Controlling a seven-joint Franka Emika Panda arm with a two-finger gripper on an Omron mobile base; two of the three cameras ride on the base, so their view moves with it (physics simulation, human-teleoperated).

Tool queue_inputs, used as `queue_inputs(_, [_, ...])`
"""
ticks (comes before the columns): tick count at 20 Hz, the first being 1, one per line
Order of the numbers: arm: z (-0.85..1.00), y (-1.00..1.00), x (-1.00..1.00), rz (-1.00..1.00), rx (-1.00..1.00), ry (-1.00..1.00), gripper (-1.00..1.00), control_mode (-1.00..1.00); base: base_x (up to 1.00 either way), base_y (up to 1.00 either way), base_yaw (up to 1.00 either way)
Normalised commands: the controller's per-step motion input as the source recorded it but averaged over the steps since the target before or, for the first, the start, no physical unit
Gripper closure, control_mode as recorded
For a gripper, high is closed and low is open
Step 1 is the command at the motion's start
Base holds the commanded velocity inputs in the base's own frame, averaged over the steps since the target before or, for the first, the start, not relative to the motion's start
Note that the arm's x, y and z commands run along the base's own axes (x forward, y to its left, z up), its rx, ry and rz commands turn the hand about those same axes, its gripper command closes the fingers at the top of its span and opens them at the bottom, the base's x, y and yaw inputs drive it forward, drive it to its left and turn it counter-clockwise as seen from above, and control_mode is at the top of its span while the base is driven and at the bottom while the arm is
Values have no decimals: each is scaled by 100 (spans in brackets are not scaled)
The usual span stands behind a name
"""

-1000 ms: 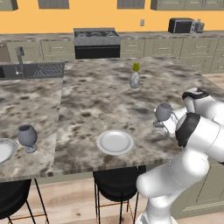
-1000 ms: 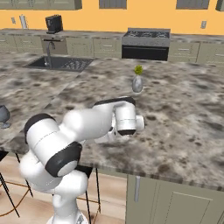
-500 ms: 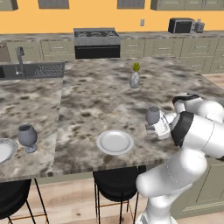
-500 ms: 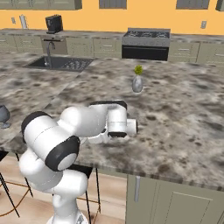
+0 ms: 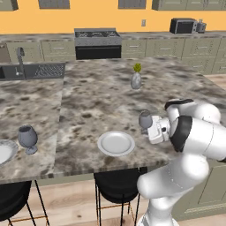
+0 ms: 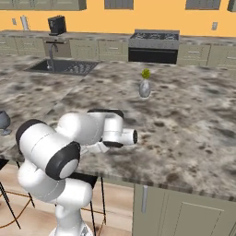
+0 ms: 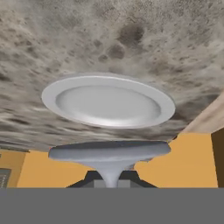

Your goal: Retrieve the wine glasses from the counter and place one next to each plate.

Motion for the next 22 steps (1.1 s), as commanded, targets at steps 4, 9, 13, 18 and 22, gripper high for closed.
queue_inputs(4, [-35, -9, 44, 0, -7, 0, 100, -100, 0, 0, 0])
queue_inputs(9, [-38, -29, 31, 1, -4, 0, 100, -100, 0, 0, 0])
queue_inputs(13, [-41, -33, 22, 5, -1, 0, 100, -100, 0, 0, 0])
queue_inputs(18, [-45, -12, 34, 3, 0, 0, 100, -100, 0, 0, 0])
queue_inputs(22, [-47, -9, 51, 0, 0, 0, 100, -100, 0, 0, 0])
